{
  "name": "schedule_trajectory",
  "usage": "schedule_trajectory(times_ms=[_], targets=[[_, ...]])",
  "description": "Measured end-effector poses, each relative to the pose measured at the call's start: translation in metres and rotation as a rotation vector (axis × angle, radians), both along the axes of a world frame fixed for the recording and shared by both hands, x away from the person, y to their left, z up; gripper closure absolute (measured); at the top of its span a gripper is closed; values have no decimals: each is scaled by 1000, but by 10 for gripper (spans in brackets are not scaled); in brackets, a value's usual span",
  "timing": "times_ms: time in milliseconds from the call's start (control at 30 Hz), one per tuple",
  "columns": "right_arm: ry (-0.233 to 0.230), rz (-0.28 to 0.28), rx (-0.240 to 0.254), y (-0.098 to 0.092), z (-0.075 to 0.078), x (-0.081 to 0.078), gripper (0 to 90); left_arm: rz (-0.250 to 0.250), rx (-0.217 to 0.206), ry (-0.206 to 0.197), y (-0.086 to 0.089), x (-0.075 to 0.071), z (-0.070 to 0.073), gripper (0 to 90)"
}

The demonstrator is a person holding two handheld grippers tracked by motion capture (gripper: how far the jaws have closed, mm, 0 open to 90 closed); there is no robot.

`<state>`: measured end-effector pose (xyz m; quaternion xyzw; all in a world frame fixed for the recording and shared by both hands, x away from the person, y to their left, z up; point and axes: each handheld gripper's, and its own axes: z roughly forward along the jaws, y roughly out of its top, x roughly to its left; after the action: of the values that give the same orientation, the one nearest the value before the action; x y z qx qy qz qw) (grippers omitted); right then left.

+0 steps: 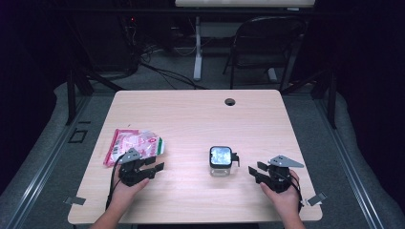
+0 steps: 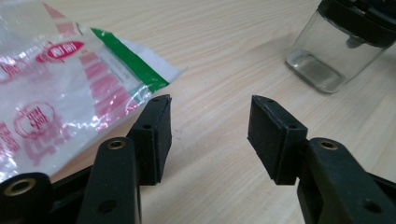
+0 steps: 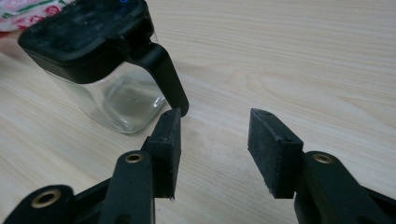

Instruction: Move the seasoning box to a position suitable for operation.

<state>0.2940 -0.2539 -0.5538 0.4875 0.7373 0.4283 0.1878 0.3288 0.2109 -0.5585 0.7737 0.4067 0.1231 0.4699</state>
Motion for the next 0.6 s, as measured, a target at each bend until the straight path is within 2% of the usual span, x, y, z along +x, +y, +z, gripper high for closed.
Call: schedule_trajectory(times_ms=[100, 200, 233, 300, 333, 367, 400, 433, 533, 600], targets=[[-28, -7, -44, 2, 1, -3, 493, -2, -30, -4, -2, 1, 2, 499], [-47, -49, -101, 3, 6, -5, 457, 9, -22, -15, -3, 0, 2, 483], [-59, -59, -115, 4, 8, -5, 457, 18, -28, -29, -4, -2, 2, 476], [-61, -67, -122, 5, 11, -5, 462, 7, -31, -17, -3, -3, 2, 471], [-50, -56, -111, 5, 12, -5, 524, -4, -49, -14, -3, -3, 2, 482], [-27, -32, -77, 5, 12, -5, 555, -4, -49, -14, -3, -3, 2, 496], [-7, -19, -52, 7, 11, -5, 595, -1, -32, -10, -2, -5, 3, 498], [-1, -11, -51, 8, 11, -5, 617, 4, -25, -6, -2, -6, 4, 496], [18, 1, -14, 11, 9, -3, 624, 11, -21, 9, 0, -8, 4, 489], [30, 6, -11, 14, 7, -1, 616, 17, -13, 32, 1, -9, 3, 491]])
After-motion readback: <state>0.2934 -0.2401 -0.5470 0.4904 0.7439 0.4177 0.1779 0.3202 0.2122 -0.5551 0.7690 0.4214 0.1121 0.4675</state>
